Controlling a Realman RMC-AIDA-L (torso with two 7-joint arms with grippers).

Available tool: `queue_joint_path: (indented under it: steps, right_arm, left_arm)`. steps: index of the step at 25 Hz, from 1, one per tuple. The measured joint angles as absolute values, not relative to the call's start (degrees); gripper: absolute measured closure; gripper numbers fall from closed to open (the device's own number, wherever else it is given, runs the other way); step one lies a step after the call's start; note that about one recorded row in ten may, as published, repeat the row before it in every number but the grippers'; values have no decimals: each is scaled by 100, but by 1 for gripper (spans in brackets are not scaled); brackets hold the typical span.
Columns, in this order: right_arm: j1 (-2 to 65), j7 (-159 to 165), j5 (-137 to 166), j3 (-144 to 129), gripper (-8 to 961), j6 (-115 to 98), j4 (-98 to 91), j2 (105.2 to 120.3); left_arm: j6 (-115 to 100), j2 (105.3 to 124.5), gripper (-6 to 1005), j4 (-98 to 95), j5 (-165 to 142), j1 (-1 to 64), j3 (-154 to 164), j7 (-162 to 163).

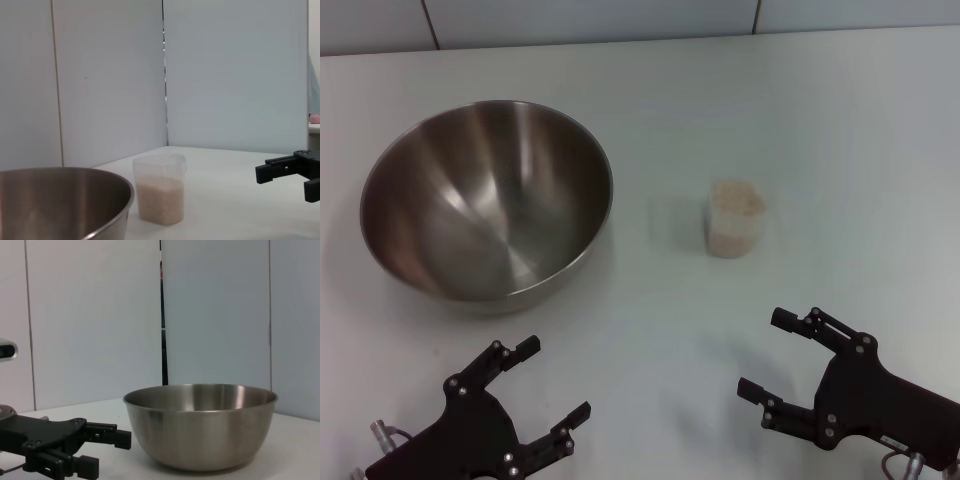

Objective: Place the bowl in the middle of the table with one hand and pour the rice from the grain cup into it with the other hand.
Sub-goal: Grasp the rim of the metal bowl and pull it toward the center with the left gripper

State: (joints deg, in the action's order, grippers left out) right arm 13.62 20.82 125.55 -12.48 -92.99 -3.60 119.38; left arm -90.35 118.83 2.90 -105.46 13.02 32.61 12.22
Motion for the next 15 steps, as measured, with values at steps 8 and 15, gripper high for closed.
queue_joint_path:
  steps: [8,15]
  right_arm:
    - [1362,2075,12551,-1242,113,-9299,-360,11942]
    - [1371,2068,12550,-1235,113,-9276,-350,11946]
  left_arm:
    - [-9072,11881,143,289,-10572,1287,3261,1216]
    - [-10298,11845,144,253,-10498,1075,2474,1244]
